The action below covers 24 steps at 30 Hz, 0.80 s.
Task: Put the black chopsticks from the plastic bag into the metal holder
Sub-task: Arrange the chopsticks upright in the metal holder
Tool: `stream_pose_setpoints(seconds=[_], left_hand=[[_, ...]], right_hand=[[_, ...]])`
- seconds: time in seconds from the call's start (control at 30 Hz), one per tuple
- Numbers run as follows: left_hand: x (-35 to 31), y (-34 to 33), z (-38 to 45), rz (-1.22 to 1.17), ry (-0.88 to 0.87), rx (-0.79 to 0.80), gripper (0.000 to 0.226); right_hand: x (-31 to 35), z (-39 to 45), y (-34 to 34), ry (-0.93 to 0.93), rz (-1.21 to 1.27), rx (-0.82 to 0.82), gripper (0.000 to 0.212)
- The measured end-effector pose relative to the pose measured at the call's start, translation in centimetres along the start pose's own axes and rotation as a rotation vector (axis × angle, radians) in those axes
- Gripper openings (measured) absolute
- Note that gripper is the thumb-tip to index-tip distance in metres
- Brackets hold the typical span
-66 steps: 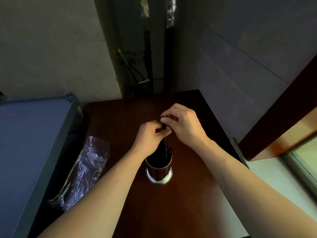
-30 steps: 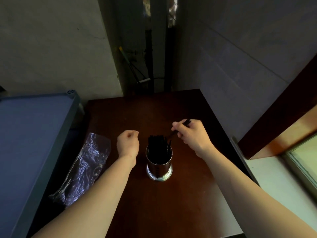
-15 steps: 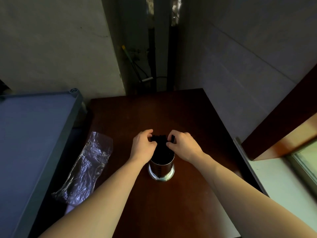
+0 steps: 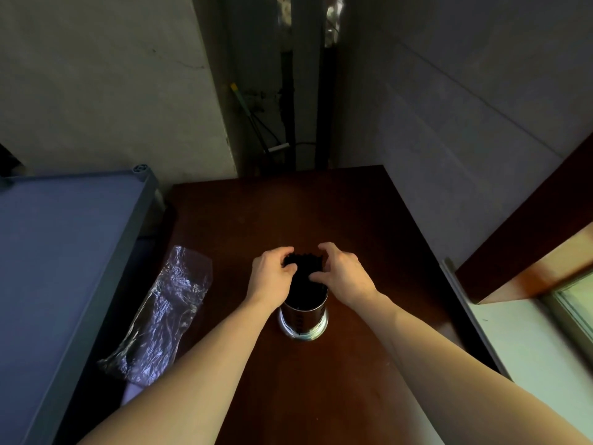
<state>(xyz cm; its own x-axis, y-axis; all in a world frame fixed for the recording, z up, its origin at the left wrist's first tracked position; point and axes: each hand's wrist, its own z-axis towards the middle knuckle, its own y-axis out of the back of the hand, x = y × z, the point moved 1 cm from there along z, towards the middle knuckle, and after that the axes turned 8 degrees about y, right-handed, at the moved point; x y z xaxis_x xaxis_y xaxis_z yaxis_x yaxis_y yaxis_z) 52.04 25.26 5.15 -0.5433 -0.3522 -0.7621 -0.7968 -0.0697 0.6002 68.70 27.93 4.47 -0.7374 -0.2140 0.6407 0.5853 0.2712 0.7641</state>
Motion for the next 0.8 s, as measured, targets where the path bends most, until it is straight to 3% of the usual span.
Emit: stream_pose_setpoints(seconds=[0.3,0.4,0.6,0.8], left_hand=[[-0.4,0.1,-0.2,0.031,-0.016,0.024,0.051],[-0.1,0.8,-0.4,0.046,-0.050,0.029,0.049],[2.5,6.4,0.6,0.092,-0.047,-0.151,0.040],[6.6,10.7,0.6,0.046,0.053,-0.238,0.041]], right_hand=[[0.5,0.7,-0.7,0.003,-0.166,0.053,0.077],[1.4,0.1,-0.3,0.028,-0.196,0.005,0.079],[5.2,-0.2,0.0,0.164,-0.145,-0.151,0.066],[10.4,1.0,-3.5,0.306,-0.085,-0.107,0.054]])
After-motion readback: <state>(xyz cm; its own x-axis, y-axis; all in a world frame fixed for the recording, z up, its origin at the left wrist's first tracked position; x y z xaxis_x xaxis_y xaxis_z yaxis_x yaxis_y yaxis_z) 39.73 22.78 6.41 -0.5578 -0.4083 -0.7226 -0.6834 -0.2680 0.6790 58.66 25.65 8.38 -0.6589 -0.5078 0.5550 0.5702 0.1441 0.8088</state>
